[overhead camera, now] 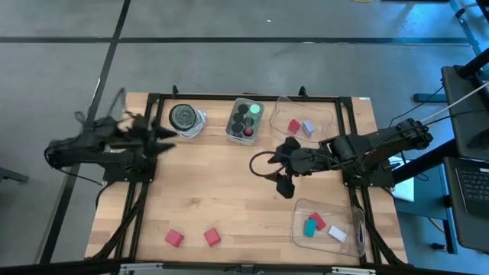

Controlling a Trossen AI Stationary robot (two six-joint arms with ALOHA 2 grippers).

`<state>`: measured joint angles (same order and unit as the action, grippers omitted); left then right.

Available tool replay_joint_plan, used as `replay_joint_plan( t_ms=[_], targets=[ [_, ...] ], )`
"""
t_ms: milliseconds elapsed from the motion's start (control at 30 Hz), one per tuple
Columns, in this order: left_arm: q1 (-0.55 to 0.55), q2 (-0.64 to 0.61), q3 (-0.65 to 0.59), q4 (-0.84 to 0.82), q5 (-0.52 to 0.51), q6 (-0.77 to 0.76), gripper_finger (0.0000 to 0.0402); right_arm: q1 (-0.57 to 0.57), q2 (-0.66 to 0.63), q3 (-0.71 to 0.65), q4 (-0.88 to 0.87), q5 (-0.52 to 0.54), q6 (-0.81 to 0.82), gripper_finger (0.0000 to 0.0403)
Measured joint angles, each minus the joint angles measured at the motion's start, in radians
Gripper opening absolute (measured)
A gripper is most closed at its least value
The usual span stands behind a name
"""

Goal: Pick & Place Office items
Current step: Put the right red charger adapter into the top transparent bin

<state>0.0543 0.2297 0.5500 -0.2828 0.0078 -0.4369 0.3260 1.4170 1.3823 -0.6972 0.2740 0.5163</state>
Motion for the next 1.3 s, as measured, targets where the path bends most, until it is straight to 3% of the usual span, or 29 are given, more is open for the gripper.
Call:
replay_joint_plan(
  t_ms=[133, 333, 500, 767, 1067, 1300],
  targets=[
    [-0.019, 0.235, -0.062, 0.21, 0.125, 0.071, 0.0237, 0.013, 0.0, 0.0, 0.0, 0.029, 0.002, 0.0262],
    [-0.137, 0.579, -0.06, 0.334, 0.18, 0.165, 0.0239, 0.034, 0.0, 0.0, -0.019, 0.029, 0.032, 0.0262],
    [-0.281, 0.787, 0.026, 0.362, 0.203, 0.236, 0.0254, 0.05, 0.0, 0.0, -0.053, 0.033, 0.057, 0.0262],
    [-0.471, 1.029, 0.147, 0.336, 0.193, 0.364, 0.0285, 0.064, 0.0, 0.0, -0.077, 0.033, 0.106, 0.0262],
    [-0.616, 1.245, 0.248, 0.332, 0.192, 0.373, 0.0287, 0.103, 0.0, 0.0, -0.078, 0.032, 0.222, 0.0262],
    [-0.716, 1.382, 0.318, 0.333, 0.059, 0.482, 0.0284, 0.142, 0.0, 0.0, -0.078, 0.033, 0.301, 0.0262]
  ],
)
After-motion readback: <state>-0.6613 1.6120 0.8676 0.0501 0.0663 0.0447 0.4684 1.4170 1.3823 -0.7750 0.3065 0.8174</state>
